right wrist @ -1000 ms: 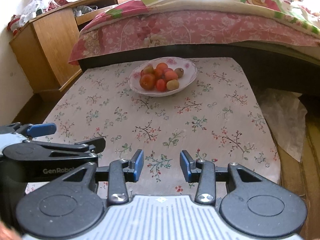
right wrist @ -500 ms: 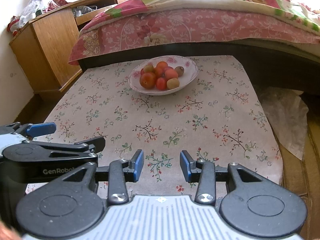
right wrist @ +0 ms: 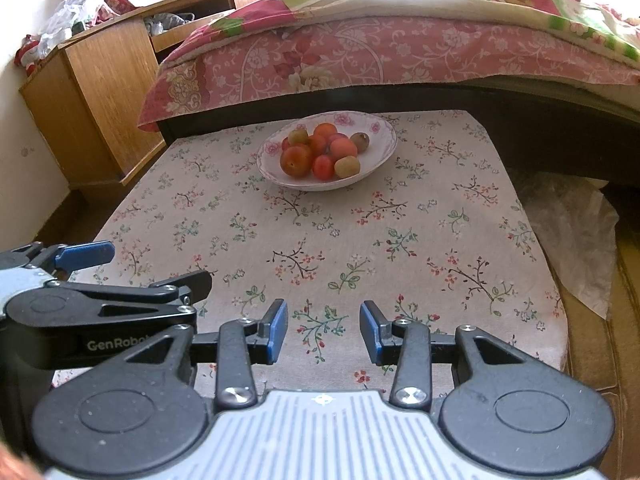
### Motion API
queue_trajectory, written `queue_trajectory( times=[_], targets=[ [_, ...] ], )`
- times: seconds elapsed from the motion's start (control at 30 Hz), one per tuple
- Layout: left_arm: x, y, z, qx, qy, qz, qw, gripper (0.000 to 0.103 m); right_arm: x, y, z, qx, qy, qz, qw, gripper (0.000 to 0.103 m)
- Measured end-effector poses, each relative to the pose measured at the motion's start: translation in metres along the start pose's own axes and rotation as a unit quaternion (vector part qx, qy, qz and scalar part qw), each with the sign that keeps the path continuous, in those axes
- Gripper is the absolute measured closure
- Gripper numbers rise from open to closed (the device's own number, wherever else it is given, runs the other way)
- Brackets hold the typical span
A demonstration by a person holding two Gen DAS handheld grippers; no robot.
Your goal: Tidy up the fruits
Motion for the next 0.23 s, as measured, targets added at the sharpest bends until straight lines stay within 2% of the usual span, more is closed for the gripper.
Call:
queue_trajectory(
  times=[0.23],
  targets=[
    [-0.0003, 0.0013, -0.0020, -0.006, -0.005, 0.000, 1.0000, 0.000, -0.0015, -0.0002, -0.0008, -0.001, -0.003, 0.001, 1.000, 0.062]
  ],
)
Point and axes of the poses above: each gripper's, at about its wrist camera, not at the fingertips, and z roughly the way its jaws point, y to its left, x to its underside, the point moved 4 cm from there along z, roughly the way its jaws point, and after that the axes turned 14 degrees about z, right-handed, at the moved point
